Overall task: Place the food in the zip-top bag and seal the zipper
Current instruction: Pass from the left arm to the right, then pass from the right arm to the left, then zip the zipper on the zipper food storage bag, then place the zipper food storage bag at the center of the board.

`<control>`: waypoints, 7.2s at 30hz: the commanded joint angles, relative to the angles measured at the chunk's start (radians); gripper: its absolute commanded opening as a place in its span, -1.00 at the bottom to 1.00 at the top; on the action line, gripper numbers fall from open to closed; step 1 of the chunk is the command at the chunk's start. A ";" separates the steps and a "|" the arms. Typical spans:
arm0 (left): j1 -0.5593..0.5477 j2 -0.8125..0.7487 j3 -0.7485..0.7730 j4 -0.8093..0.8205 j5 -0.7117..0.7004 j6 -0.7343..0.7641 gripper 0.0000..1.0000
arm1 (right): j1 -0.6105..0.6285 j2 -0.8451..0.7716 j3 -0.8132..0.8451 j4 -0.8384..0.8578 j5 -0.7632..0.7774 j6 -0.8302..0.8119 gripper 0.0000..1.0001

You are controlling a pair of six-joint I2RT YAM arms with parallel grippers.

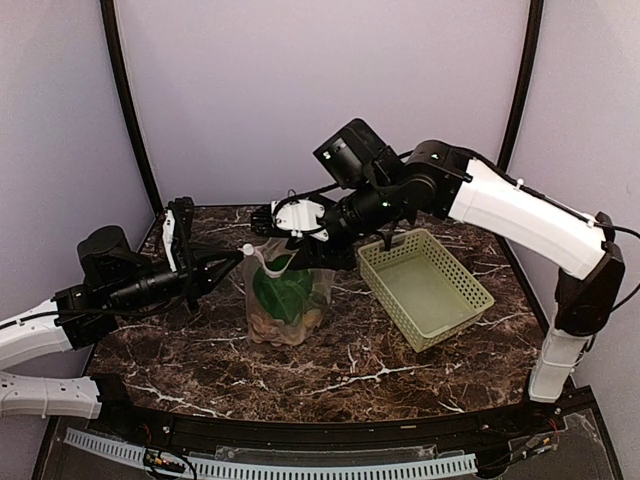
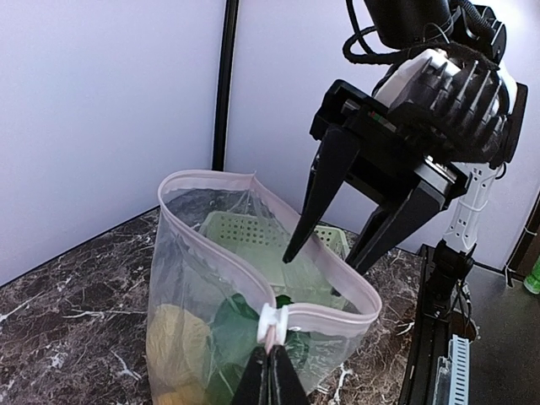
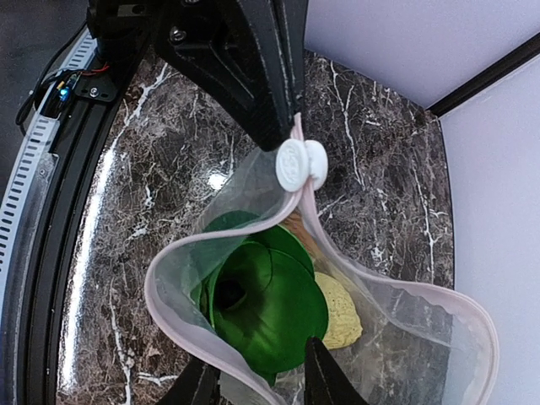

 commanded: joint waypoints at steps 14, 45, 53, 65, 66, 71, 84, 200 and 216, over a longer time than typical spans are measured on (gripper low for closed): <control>-0.003 -0.030 0.001 -0.005 -0.034 -0.001 -0.96 | 0.068 0.042 0.066 -0.117 -0.066 -0.012 0.03; -0.003 0.049 -0.037 0.054 0.057 0.002 -0.82 | 0.075 0.075 0.087 -0.043 0.082 0.012 -1.00; -0.003 0.014 -0.044 0.050 0.054 0.005 -0.78 | 0.076 0.076 0.089 -0.043 0.082 0.012 -1.00; -0.003 0.027 -0.040 0.062 0.076 0.004 -0.98 | 0.076 0.076 0.080 -0.040 0.093 0.011 -1.00; -0.003 0.031 -0.036 0.062 0.085 0.003 -0.98 | 0.075 0.076 0.080 -0.039 0.094 0.010 -0.98; -0.003 0.049 -0.016 0.047 0.100 0.000 -0.98 | 0.075 0.035 0.092 -0.028 0.076 0.024 -0.26; -0.019 0.079 0.064 -0.046 0.117 0.020 -0.98 | 0.074 0.093 0.246 -0.037 -0.061 0.051 -0.10; 0.010 0.050 -0.019 0.035 -0.040 0.077 -0.98 | -0.357 -0.362 -0.424 0.020 -0.038 0.081 -0.92; 0.024 0.044 -0.033 0.044 -0.045 0.072 -0.98 | -0.368 -0.336 -0.422 -0.004 -0.028 0.058 -0.86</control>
